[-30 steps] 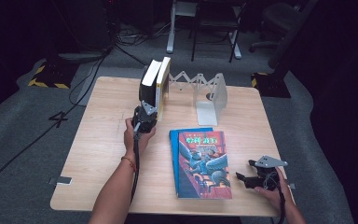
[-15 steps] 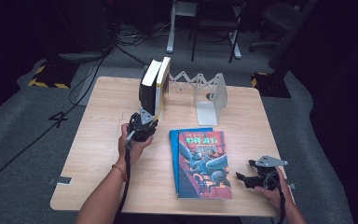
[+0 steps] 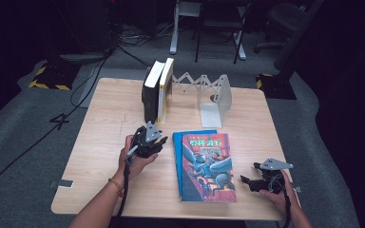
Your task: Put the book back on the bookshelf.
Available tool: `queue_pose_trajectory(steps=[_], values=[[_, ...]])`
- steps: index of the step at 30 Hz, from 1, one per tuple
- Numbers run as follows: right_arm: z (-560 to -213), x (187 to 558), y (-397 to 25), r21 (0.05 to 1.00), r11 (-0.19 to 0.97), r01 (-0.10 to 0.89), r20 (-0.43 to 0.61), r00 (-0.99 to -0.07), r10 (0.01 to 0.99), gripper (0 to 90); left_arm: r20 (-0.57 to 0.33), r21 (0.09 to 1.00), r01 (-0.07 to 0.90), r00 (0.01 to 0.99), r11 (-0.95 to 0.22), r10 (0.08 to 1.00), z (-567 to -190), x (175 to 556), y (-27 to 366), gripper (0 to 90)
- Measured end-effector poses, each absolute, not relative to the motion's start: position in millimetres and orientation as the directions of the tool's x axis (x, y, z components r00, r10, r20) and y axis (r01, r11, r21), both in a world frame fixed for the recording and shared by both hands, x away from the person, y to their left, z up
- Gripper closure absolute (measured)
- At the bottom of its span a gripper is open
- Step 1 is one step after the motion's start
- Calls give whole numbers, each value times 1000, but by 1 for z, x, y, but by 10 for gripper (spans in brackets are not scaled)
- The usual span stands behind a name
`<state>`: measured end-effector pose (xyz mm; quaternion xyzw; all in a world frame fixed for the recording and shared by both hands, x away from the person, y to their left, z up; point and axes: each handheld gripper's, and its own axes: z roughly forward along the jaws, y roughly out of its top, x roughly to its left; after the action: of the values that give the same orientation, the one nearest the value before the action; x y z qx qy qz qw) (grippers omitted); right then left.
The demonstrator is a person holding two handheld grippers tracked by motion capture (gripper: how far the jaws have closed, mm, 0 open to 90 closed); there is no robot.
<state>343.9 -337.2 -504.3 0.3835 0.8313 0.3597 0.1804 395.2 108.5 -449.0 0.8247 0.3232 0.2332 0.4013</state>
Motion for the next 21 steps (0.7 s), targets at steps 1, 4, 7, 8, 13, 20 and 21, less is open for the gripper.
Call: queue_pose_trajectory(steps=[1,4,7,8,13,20,21], values=[[-504,344,-337,737,448,507,-26,-640,768,174,123,810,346,688,-473,715,-450,393,109,626],[-504,344,-337,736,451,505,-31,-641,767,174,118,802,351,700,-484,704,-452,387,109,592],[-504,344,-336,734,457,503,-37,-642,766,176,122,800,342,712,-493,691,-454,381,110,570],[-503,343,-336,733,459,503,-38,-643,765,178,122,798,343,712,-495,691,-455,379,110,540],[-503,343,-335,731,467,498,-53,-641,766,169,125,781,337,740,-526,661,-460,368,111,486],[-501,342,-334,722,483,495,-68,-644,762,194,113,747,327,797,-580,594,-466,351,113,418],[-500,342,-334,721,483,496,-68,-644,762,202,121,739,321,802,-592,585,-467,348,113,411]])
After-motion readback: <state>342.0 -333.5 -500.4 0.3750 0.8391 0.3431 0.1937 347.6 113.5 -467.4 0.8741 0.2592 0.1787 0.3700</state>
